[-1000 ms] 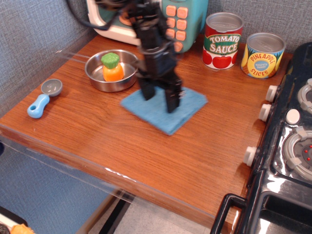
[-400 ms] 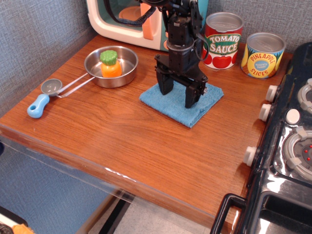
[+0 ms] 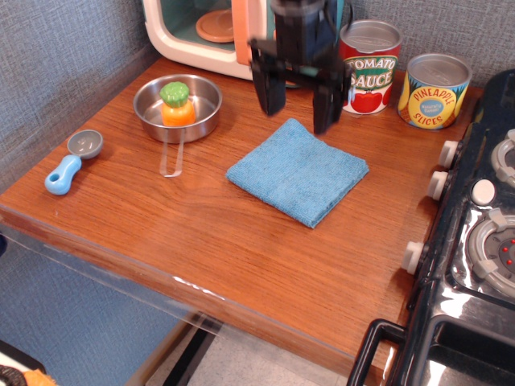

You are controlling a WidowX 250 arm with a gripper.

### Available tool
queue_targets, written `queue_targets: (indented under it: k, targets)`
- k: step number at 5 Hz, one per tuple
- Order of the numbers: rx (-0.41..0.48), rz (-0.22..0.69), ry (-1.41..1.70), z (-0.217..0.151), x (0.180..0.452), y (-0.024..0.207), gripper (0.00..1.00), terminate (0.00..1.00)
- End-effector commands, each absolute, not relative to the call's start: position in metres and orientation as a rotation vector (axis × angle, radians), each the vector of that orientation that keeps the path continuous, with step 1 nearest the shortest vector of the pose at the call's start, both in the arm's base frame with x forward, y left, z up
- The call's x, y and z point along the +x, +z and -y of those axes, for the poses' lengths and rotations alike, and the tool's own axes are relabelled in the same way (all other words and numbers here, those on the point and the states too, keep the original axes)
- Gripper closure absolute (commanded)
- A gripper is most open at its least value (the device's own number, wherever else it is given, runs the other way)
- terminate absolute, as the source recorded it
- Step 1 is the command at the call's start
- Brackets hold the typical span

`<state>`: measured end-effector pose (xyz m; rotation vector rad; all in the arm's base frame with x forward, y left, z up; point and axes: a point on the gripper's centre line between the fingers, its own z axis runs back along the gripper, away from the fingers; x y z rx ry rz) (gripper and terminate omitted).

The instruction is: Move towel so it is to the right of the pot

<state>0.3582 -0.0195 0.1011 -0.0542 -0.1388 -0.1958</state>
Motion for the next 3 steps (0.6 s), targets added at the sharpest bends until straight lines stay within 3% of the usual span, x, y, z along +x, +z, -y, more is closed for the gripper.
queue_targets:
  k: [1,2,3]
  targets:
    - [-0.032,0.147,-0.164,-0.0034,0.3276,0.1168,0.00,0.00]
    - [-0.032,0.147,-0.164,-0.0034,0.3276,0.1168,0.00,0.00]
    - [-0.032,0.147,-0.164,-0.0034,0.3276,0.1168,0.00,1.00]
